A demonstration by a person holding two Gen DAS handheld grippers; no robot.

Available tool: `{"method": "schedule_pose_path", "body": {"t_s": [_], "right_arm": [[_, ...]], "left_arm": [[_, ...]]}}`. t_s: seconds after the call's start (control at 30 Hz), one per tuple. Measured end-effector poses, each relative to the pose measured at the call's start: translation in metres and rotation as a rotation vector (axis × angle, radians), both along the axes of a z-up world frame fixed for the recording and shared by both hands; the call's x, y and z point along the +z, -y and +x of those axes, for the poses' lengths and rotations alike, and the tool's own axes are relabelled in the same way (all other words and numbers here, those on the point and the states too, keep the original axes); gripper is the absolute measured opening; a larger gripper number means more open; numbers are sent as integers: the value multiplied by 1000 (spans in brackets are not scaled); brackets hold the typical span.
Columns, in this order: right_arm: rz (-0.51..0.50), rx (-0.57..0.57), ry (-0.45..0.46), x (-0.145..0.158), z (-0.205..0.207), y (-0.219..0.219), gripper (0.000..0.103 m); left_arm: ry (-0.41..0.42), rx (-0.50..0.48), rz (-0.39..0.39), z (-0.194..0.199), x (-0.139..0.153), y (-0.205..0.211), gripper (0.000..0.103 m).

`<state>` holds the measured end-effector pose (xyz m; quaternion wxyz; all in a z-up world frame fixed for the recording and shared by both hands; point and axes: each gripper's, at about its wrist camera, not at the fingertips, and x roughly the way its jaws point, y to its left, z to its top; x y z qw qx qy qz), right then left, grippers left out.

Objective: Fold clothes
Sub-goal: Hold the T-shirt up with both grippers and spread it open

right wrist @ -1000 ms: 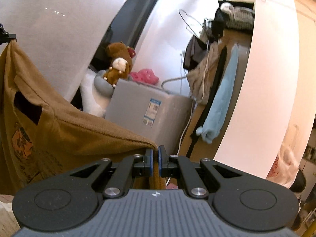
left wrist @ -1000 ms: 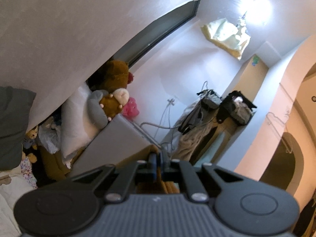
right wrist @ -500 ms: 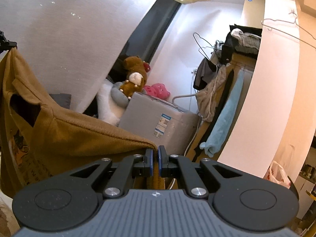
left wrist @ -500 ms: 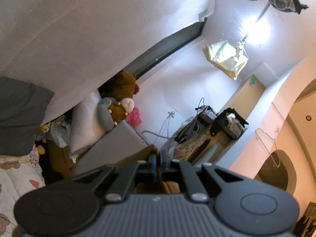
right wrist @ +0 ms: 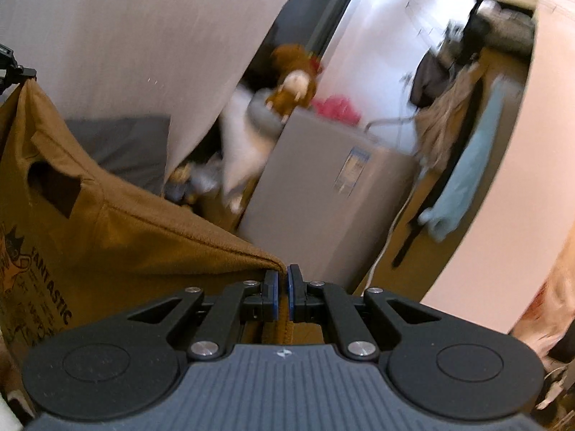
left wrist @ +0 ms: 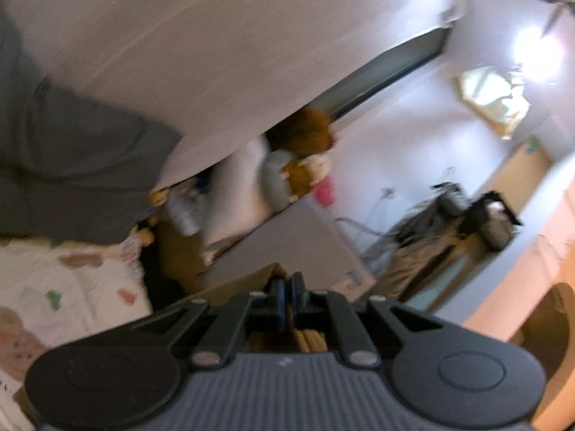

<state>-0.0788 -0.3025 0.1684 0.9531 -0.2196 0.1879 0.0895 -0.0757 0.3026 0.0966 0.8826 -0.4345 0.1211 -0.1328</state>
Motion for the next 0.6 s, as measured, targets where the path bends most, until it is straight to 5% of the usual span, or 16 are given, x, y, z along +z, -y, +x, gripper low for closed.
{"method": "schedule_pose_path", "body": {"t_s": [0.6], "right_arm": [[-46, -2, -240, -156, 207, -19, 5]], "left_arm": [[-269, 40, 130, 179, -103, -7, 4]]}}
